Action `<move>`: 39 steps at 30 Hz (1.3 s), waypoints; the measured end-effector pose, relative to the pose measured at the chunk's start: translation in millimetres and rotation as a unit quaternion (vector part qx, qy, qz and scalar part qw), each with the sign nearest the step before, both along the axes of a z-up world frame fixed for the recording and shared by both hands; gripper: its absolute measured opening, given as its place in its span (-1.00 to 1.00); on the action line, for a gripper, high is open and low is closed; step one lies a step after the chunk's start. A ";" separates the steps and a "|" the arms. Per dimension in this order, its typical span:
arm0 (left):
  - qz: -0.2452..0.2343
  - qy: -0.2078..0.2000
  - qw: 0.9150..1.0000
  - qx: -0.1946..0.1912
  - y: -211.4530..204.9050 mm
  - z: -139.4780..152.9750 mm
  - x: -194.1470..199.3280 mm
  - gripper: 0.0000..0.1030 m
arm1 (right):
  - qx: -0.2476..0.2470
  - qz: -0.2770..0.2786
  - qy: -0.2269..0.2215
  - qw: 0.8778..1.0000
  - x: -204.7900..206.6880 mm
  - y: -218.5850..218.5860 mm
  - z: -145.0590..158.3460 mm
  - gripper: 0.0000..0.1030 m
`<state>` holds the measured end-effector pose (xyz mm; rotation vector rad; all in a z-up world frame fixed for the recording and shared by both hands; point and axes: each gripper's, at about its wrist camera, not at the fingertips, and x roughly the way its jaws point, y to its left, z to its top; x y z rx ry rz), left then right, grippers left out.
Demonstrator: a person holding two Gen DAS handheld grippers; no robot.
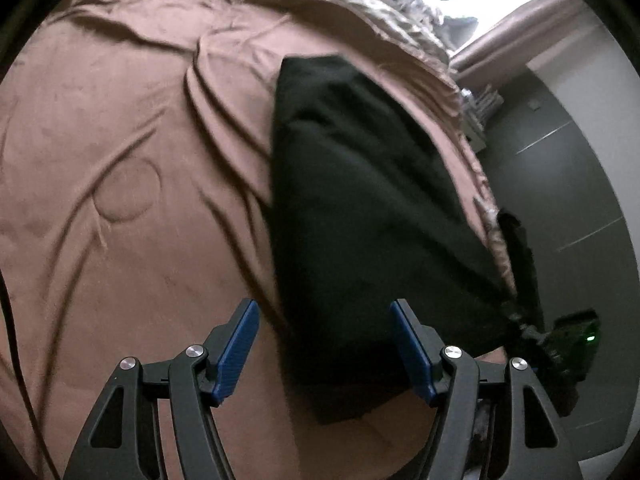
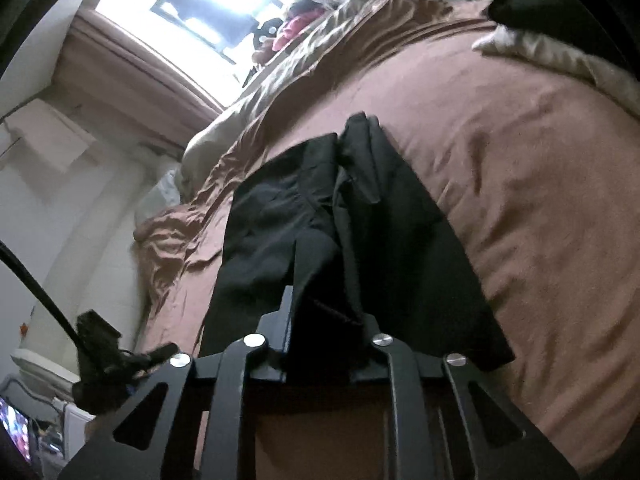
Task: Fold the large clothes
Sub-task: 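Fold the held jacket half over the other half with the left tool, then grasp the folded jacket edge with the right tool while the left tool closes on it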
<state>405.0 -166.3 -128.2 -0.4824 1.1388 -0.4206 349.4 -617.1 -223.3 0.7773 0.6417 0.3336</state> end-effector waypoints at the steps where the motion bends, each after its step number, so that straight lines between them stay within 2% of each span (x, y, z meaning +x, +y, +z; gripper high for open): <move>1: -0.002 0.004 1.000 0.000 -1.0 -2.5 0.5 0.34 | 0.004 -0.005 0.003 1.000 -1.4 -3.4 -3.8 -0.73; 8: -0.056 0.001 0.998 -0.033 -38.8 4.1 6.0 0.34 | 0.024 -0.032 0.029 0.999 -20.7 -27.3 -28.1 -0.76; 11: -0.071 -0.006 0.997 -0.015 -54.3 8.0 8.6 0.34 | 0.031 -0.037 0.036 0.998 -24.9 -36.2 -28.7 -0.75; 15: -0.079 -0.009 0.997 -0.016 -62.8 9.7 9.2 0.34 | 0.038 -0.048 0.039 0.997 -29.7 -47.8 -26.6 -0.74; 18: -0.080 -0.016 0.997 -0.001 -63.8 8.0 9.0 0.34 | 0.042 -0.033 0.039 0.998 -30.0 -51.1 -24.2 -0.67; 19: -0.078 -0.018 0.997 0.002 -61.5 7.1 6.1 0.34 | 0.039 -0.029 0.041 0.998 -30.2 -50.8 -23.3 -0.63; 21: -0.074 -0.016 0.997 0.000 -57.2 4.2 2.2 0.34 | 0.018 -0.035 0.049 0.998 -31.3 -52.9 -21.0 -0.38; 22: -0.073 -0.015 0.997 -0.001 -56.7 2.7 -0.9 0.34 | 0.000 -0.045 0.054 0.998 -32.8 -54.9 -19.3 0.01; 23: -0.072 -0.015 0.997 -0.001 -56.5 2.0 -3.3 0.34 | -0.012 -0.055 0.055 0.997 -34.4 -57.1 -18.1 0.32; 24: -0.072 -0.016 0.997 0.002 -55.6 0.7 -7.6 0.34 | -0.014 -0.058 0.052 0.997 -35.4 -59.0 -17.7 0.33; 29: -0.062 -0.018 0.998 0.006 -54.6 -3.9 -18.3 0.30 | 0.038 -0.023 0.063 0.997 -29.3 -60.1 -30.5 0.33; 30: -0.057 -0.019 0.998 0.004 -52.4 -5.6 -19.6 0.21 | 0.045 -0.020 0.064 0.997 -28.7 -59.2 -32.8 0.31; 32: -0.053 -0.022 0.998 0.007 -52.8 -5.9 -20.8 0.03 | 0.049 -0.008 0.074 0.996 -26.4 -55.5 -37.8 -0.02; 33: -0.053 -0.022 0.998 0.009 -52.3 -6.1 -21.0 -0.12 | 0.048 -0.006 0.079 0.996 -25.0 -54.6 -39.3 -0.06; 35: -0.056 -0.023 0.998 0.012 -53.0 -5.0 -20.9 -0.29 | 0.061 0.002 0.081 0.995 -24.4 -54.2 -41.4 -0.32; 37: -0.058 -0.029 0.998 0.020 -54.4 -0.2 -22.0 -0.47 | 0.065 0.006 0.078 0.995 -27.5 -53.4 -38.8 -0.45; 39: -0.058 -0.039 0.997 0.028 -54.3 7.3 -24.2 -0.55 | 0.057 0.012 0.071 0.996 -33.4 -50.7 -31.1 -0.51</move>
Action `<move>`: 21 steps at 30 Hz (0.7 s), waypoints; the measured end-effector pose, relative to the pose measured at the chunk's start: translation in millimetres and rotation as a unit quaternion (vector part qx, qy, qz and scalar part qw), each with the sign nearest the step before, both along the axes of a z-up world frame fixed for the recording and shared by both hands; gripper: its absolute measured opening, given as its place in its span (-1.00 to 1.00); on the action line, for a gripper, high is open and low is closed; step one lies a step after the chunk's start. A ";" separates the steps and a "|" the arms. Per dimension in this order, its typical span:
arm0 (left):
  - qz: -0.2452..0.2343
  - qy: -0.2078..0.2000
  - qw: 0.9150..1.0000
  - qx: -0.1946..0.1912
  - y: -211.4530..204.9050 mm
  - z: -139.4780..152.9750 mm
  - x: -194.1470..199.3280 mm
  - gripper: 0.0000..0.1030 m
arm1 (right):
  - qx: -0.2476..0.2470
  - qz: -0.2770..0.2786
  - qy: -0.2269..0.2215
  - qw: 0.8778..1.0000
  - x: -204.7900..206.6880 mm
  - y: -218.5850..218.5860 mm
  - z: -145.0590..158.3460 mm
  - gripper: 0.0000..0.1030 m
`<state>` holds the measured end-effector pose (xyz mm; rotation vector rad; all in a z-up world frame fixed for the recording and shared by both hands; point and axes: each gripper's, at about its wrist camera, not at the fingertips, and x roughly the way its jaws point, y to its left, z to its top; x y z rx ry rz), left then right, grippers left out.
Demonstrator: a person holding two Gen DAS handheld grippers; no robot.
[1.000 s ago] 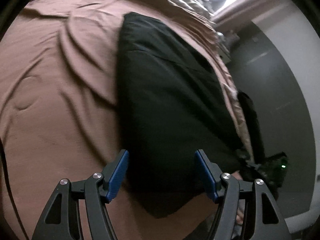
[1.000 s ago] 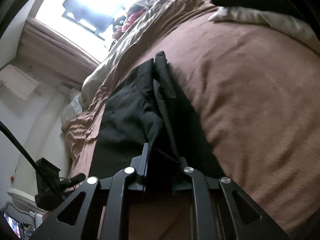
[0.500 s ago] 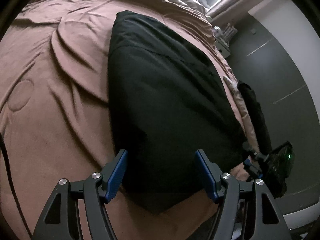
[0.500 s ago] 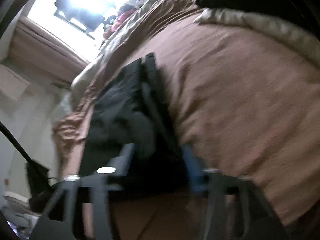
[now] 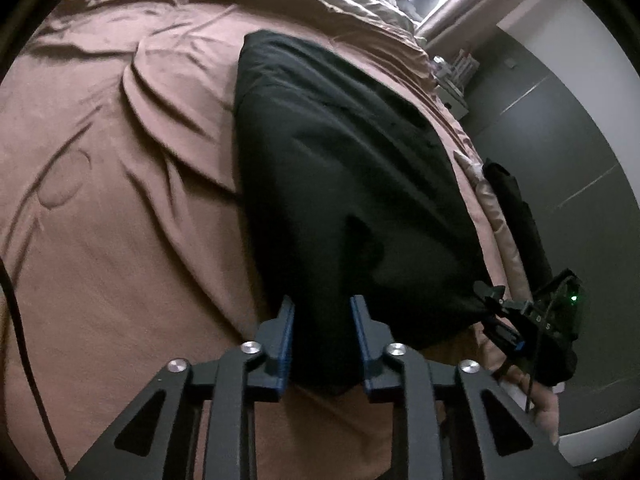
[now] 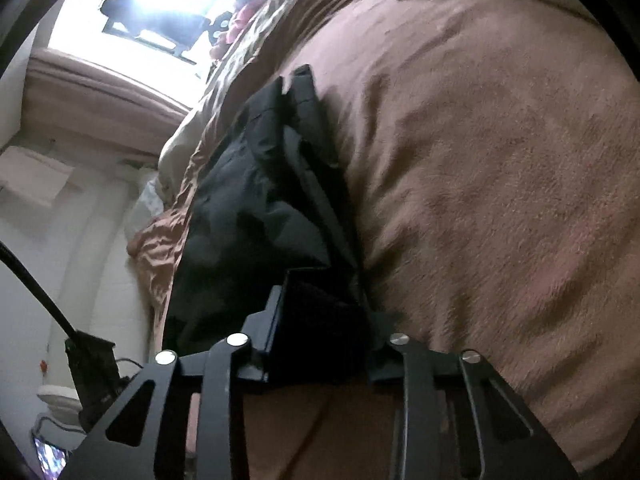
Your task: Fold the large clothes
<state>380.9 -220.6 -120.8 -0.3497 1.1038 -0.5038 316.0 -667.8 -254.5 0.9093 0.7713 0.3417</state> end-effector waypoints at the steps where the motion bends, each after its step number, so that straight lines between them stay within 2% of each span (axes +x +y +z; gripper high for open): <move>1: 0.001 -0.002 1.000 0.001 1.3 2.2 -0.3 -0.58 | -0.003 0.002 -0.001 1.000 -1.1 2.0 1.5 -0.53; 11: 0.000 -0.011 1.000 0.002 27.6 15.2 -21.7 -0.64 | -0.014 0.014 -0.008 1.000 -28.7 29.9 5.5 -0.55; 21: 0.008 -0.017 1.000 -0.003 59.2 21.2 -74.5 -0.64 | -0.023 0.040 -0.022 0.999 -73.2 51.1 3.2 -0.55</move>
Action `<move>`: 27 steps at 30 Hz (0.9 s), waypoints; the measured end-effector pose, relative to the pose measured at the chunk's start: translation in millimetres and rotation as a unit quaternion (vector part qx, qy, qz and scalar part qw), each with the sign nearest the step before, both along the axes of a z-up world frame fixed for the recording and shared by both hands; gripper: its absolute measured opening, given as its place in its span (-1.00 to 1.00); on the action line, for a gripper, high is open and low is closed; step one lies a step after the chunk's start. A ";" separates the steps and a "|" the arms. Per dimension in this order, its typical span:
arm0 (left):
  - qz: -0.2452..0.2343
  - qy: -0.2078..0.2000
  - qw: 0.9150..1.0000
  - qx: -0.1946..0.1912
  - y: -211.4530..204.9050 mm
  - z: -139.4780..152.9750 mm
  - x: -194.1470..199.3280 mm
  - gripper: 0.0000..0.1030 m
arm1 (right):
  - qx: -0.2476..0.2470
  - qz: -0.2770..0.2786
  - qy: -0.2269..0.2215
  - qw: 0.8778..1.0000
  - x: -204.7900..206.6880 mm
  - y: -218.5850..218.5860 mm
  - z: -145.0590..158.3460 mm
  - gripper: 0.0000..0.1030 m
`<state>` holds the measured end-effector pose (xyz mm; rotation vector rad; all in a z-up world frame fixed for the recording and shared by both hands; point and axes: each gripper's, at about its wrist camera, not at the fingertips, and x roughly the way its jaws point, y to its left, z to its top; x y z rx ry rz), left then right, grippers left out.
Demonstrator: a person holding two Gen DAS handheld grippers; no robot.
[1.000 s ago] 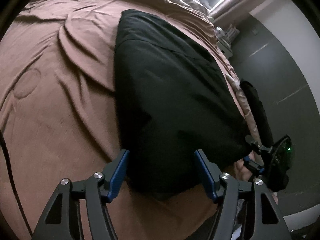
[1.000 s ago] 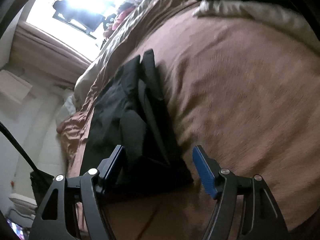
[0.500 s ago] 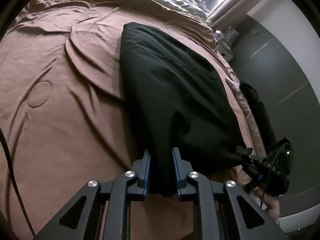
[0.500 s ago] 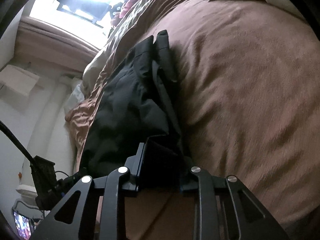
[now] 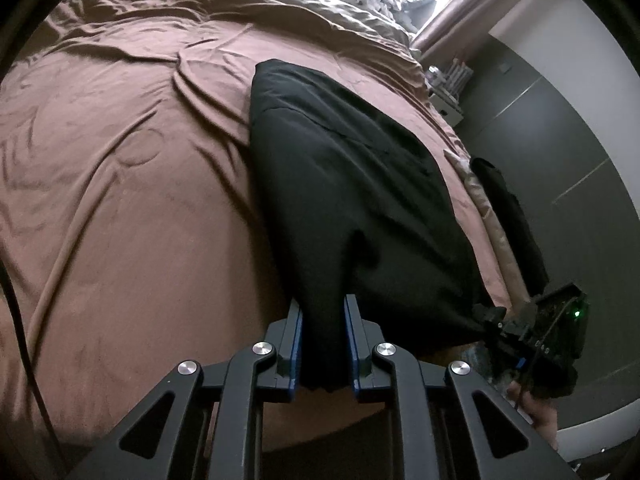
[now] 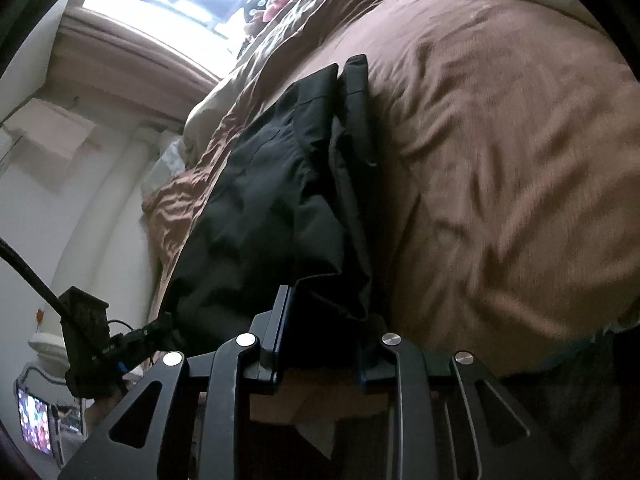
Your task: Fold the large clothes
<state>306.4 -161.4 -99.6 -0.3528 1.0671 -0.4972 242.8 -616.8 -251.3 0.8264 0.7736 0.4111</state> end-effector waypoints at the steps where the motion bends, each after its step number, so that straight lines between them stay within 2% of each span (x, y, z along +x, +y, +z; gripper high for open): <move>1: -0.001 -0.001 1.000 0.001 2.0 0.1 -5.6 -0.64 | -0.003 0.003 -0.002 1.000 -4.8 1.5 -0.9 -0.55; 9: -0.006 0.009 1.000 0.006 16.8 -6.5 -35.6 -0.63 | -0.018 0.014 -0.009 1.000 -31.0 10.0 -2.6 -0.55; 12: -0.003 0.030 1.000 -0.001 18.9 -13.9 -33.9 -0.52 | -0.032 0.019 -0.003 0.999 -30.5 5.0 -1.7 -0.49; 14: -0.005 0.043 0.999 -0.007 19.6 -18.2 -30.1 -0.45 | -0.035 0.016 0.004 0.999 -29.4 -3.9 0.9 -0.23; 15: -0.006 0.046 0.999 -0.011 21.0 -19.5 -28.7 -0.34 | -0.040 0.007 0.000 0.999 -30.9 -9.3 4.8 -0.12; 17: -0.006 0.048 0.999 -0.023 24.6 -19.7 -23.6 -0.02 | -0.050 -0.011 -0.013 0.999 -33.1 -21.8 12.6 0.41; 19: 0.002 0.040 0.998 -0.039 27.9 -16.1 -17.1 0.40 | -0.044 -0.018 -0.019 0.999 -30.9 -35.0 16.9 0.44; 27: 0.010 0.034 0.999 -0.039 19.8 -17.7 19.6 0.45 | -0.020 -0.004 -0.019 1.000 4.1 -61.9 21.6 0.44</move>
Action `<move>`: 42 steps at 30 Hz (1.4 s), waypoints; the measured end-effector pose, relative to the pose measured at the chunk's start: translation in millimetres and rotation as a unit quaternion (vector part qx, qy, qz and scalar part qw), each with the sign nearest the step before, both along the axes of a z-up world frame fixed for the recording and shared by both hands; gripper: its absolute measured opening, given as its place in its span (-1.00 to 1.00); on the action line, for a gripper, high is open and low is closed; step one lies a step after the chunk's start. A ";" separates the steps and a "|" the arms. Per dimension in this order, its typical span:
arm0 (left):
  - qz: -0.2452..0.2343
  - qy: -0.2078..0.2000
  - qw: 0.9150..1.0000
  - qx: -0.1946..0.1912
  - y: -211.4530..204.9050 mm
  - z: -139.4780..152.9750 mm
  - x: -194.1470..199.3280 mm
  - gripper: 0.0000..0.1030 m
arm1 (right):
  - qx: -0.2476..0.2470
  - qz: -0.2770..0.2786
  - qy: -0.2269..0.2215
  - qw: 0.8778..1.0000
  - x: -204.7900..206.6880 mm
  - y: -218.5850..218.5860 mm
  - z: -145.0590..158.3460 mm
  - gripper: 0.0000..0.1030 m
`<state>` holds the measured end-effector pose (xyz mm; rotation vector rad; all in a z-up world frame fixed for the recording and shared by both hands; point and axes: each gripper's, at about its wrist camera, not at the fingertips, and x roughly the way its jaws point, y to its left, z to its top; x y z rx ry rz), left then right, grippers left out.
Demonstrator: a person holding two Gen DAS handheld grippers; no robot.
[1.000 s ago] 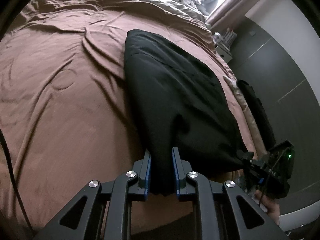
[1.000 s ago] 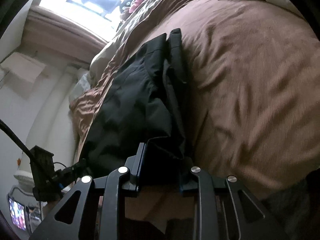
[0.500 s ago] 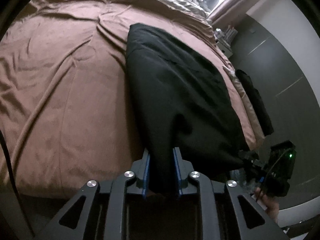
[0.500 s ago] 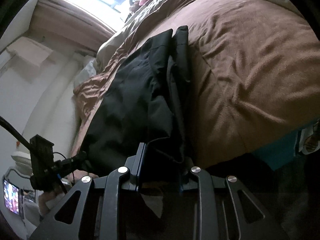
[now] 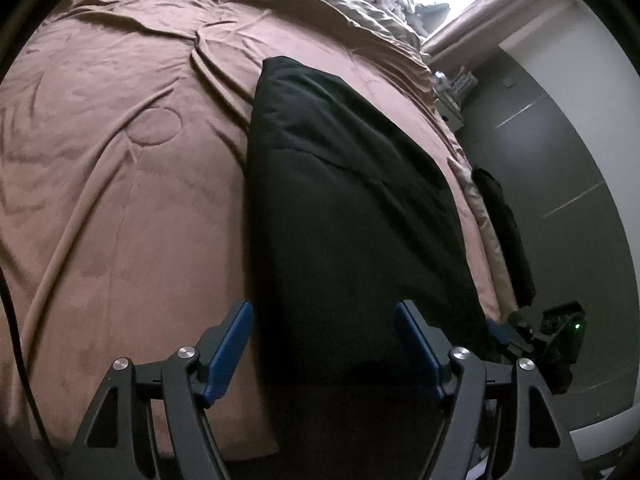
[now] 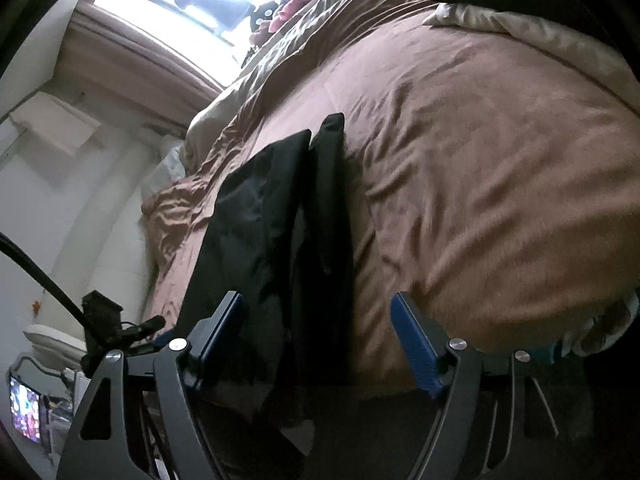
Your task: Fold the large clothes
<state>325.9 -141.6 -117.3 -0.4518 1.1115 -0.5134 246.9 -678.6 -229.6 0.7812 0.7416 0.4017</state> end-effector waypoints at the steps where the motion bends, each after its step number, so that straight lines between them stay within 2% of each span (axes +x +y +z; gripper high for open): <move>1: 0.000 0.002 1.000 0.000 -0.8 -1.9 4.1 0.45 | -0.002 0.006 0.005 1.000 8.5 -0.3 -0.6 0.44; 10: 0.004 0.020 1.000 0.001 -2.6 -16.3 42.5 0.45 | 0.010 0.059 0.047 0.997 93.2 20.6 -20.4 0.44; 13: 0.005 0.025 1.000 0.003 -2.6 -20.2 56.0 0.45 | 0.031 0.071 0.060 0.995 121.4 22.8 -29.4 0.44; 30: 0.015 0.025 1.000 -0.001 -8.9 -32.2 125.7 0.42 | 0.076 0.137 0.059 0.986 231.9 53.1 -39.8 0.42; 32: 0.017 0.022 1.000 0.004 -10.8 -30.8 134.3 0.37 | 0.075 0.140 0.064 0.985 242.1 56.5 -43.5 -0.08; 35: 0.023 0.024 0.999 0.016 -13.0 -30.1 141.6 0.18 | 0.071 0.140 0.063 0.986 249.0 60.4 -43.8 -0.46; 37: 0.022 0.023 0.999 0.020 -13.6 -27.2 141.2 -0.08 | 0.051 0.141 0.041 0.988 244.3 63.3 -31.6 -0.58; 42: 0.013 -0.009 0.999 0.036 -17.1 -9.9 128.3 -0.39 | 0.019 0.144 0.004 0.989 227.4 75.6 -3.5 -0.68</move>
